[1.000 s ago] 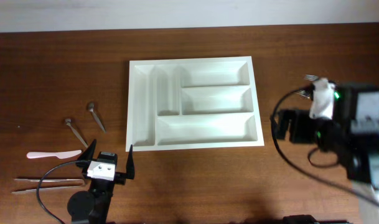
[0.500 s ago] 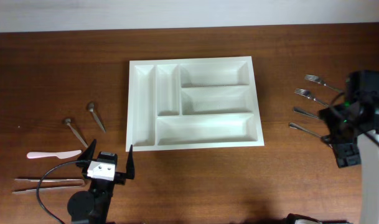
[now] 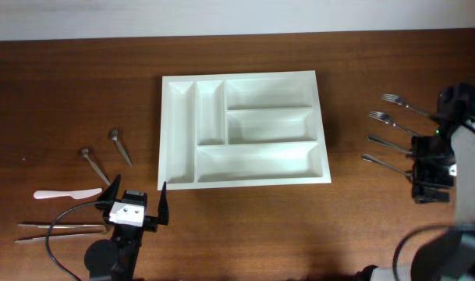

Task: Pack container
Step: 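Lower the right gripper over a silver spoon and align with its handle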

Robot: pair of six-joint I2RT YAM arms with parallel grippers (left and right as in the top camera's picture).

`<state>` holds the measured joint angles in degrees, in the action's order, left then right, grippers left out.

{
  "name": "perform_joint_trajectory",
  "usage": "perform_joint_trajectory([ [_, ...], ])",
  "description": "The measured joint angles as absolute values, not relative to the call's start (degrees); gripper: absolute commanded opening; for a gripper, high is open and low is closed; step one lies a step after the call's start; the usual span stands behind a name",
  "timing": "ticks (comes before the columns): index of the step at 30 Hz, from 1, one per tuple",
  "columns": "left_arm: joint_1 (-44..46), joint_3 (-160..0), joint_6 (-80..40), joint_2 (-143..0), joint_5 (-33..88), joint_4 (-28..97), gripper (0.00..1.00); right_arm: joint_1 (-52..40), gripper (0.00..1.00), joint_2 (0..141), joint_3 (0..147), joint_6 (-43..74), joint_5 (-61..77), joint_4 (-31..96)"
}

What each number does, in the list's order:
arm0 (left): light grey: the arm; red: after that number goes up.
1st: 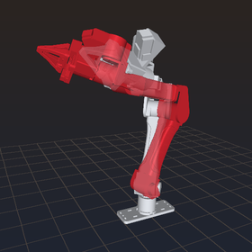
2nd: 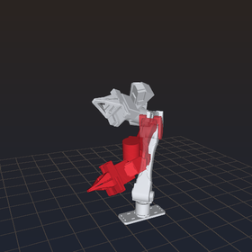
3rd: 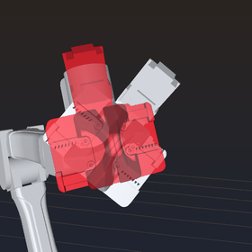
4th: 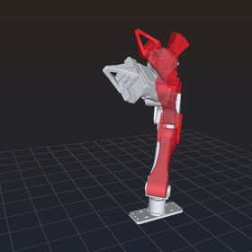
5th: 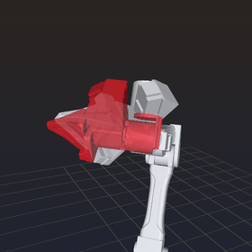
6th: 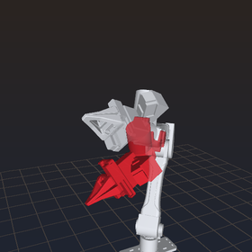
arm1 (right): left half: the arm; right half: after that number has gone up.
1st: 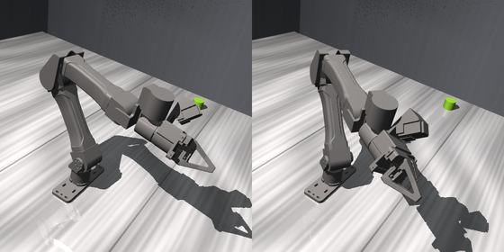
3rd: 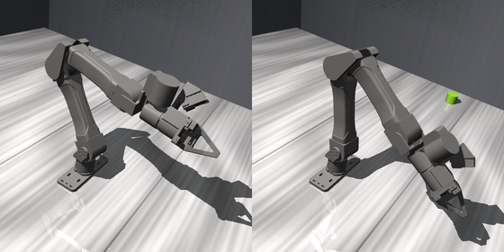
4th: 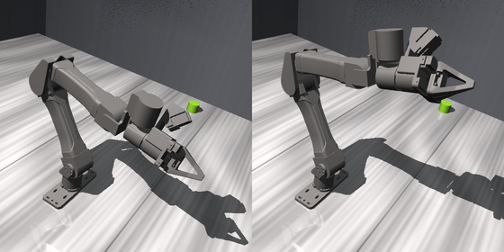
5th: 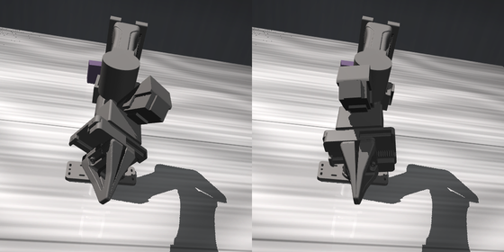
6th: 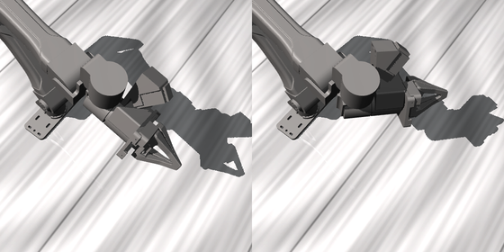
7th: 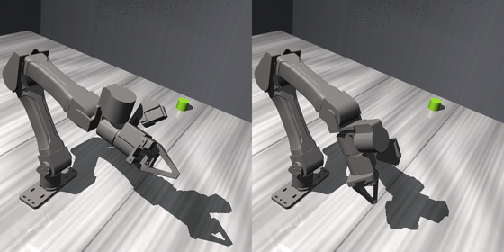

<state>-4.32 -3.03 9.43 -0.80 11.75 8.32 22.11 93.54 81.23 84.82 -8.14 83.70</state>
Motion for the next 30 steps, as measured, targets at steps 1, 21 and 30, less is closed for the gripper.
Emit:
perform_joint_trajectory([
  [1,-4.32,-3.05,9.43,-0.80,11.75,8.32,0.99,22.28,0.99,94.94,81.23,85.91,-7.35,83.57],
  [21,-4.32,-3.03,9.43,-0.80,11.73,8.32,0.99,22.85,0.99,106.19,81.17,83.35,-7.31,70.78],
  [30,-4.32,-3.05,9.43,-0.80,11.75,8.29,0.99,22.85,0.99,106.19,75.09,80.71,-7.92,64.20],
])
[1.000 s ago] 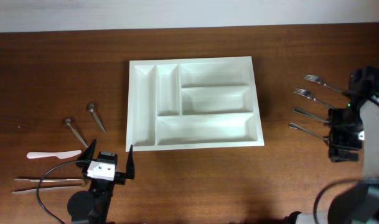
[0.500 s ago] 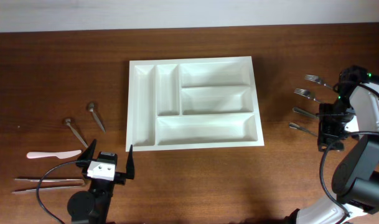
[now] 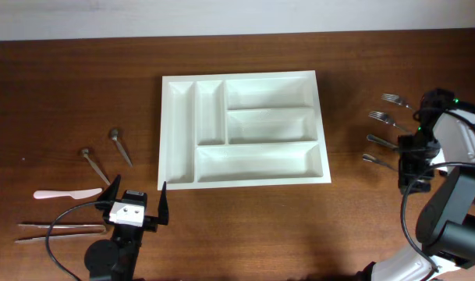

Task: Pack container
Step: 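Lower the right gripper over a silver spoon and align with its handle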

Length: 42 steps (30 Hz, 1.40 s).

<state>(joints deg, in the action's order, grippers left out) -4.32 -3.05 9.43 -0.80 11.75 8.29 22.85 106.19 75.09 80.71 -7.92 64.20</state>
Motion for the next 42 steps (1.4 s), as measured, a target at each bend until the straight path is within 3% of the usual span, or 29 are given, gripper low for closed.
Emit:
perform_joint_trajectory([
  [11,-4.32,-3.05,9.43,-0.80,11.75,8.32,0.99,22.85,0.99,106.21,72.16,76.55,-6.09,57.91],
  [42,-4.32,-3.05,9.43,-0.80,11.75,8.32,0.99,22.85,0.99,106.21,69.80,84.01,-4.64,53.63],
])
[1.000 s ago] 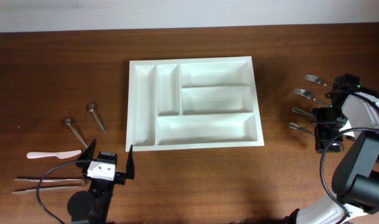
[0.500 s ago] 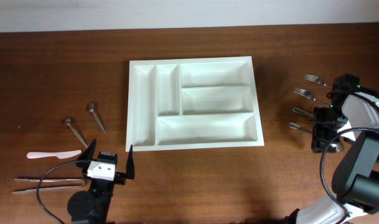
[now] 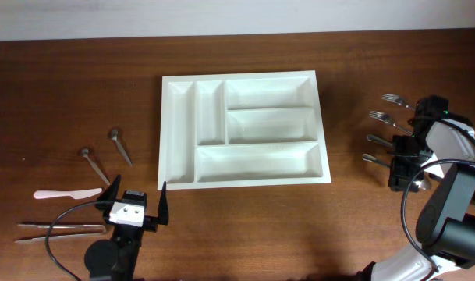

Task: Pack container
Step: 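Lower the right gripper over a silver spoon and align with its handle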

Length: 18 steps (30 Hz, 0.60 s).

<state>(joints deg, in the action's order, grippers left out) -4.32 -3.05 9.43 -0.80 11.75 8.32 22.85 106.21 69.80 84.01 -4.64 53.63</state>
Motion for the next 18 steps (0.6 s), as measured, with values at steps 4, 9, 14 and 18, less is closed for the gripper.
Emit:
perform_joint_trajectory([
  [4,-4.32,-3.05,9.43,-0.80,11.73,8.32,0.99,22.85,0.99,106.26,69.78,84.01,-4.64,53.36],
  [9,-4.32,-3.05,9.43,-0.80,11.75,8.32,0.99,22.85,0.99,107.77,69.78,84.01,-4.60,53.28],
  [14,-4.32,-3.03,9.43,-0.80,11.75,8.32,0.99,22.85,0.99,109.56,69.78,83.99,-4.51,53.25],
  [18,-4.32,-3.03,9.43,-0.80,11.75,8.32,0.99,22.85,0.99,109.65,69.78,84.03,-4.43,52.62],
])
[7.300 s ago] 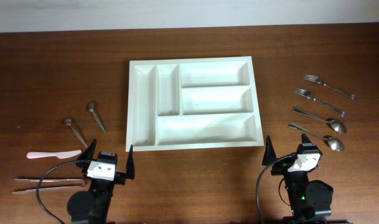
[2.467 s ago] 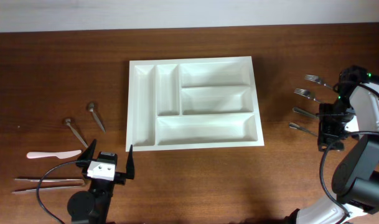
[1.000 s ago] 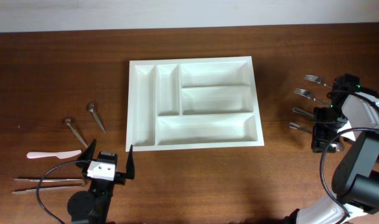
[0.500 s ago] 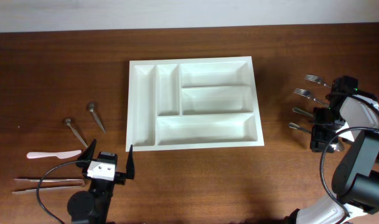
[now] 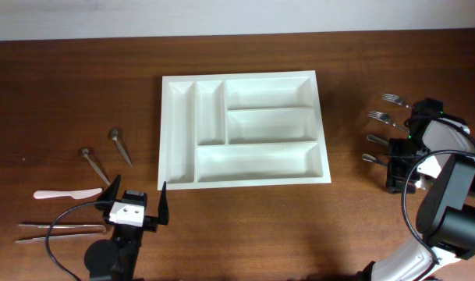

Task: Pack container
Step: 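Lower the right gripper over a silver spoon and align with its handle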

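Note:
The white cutlery tray (image 5: 324,165) lies at the table's middle, its several compartments bare. On the right lie several metal forks; the top two, fork (image 5: 393,99) and fork (image 5: 379,117), show in full. My right gripper (image 5: 393,173) hangs over the handles of the two lower forks (image 5: 371,140), and its jaws are hidden from above. Two spoons (image 5: 121,145), a white plastic knife (image 5: 65,193) and chopsticks (image 5: 56,228) lie on the left. My left gripper (image 5: 140,189) stands open near the tray's front left corner, holding nothing.
The right arm's grey link (image 5: 455,195) and its cable loop fill the right front corner. A black cable (image 5: 62,222) runs from the left arm across the chopsticks. Bare wood lies between the tray and the forks.
The right gripper has shifted a little to the left and sits further over the two lower forks. The left arm and all cutlery are where they were.
The right gripper first stood to the right of the forks, past their handle ends. Then it was closer, at the handles of the lower forks, and now it covers them. The left arm has stayed open and still, and the tray has stayed bare.

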Robot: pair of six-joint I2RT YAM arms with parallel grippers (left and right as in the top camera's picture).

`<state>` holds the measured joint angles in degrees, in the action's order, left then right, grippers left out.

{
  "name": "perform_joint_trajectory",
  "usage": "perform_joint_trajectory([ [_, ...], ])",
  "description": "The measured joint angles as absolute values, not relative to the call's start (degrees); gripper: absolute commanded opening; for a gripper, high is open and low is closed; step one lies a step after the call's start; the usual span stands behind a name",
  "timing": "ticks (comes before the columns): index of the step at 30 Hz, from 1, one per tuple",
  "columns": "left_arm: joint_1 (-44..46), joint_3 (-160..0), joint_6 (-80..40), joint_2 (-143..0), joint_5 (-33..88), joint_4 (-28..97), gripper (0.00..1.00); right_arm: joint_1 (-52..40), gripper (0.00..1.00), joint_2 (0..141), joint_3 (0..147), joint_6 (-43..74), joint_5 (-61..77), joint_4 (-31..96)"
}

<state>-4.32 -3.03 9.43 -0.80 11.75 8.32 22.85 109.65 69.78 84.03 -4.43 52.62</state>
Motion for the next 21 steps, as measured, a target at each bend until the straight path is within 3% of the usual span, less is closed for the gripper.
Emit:
perform_joint_trajectory([
  [21,-4.32,-3.03,9.43,-0.80,11.75,8.29,0.99,22.85,0.99,110.76,69.80,84.01,-4.38,51.77],
])
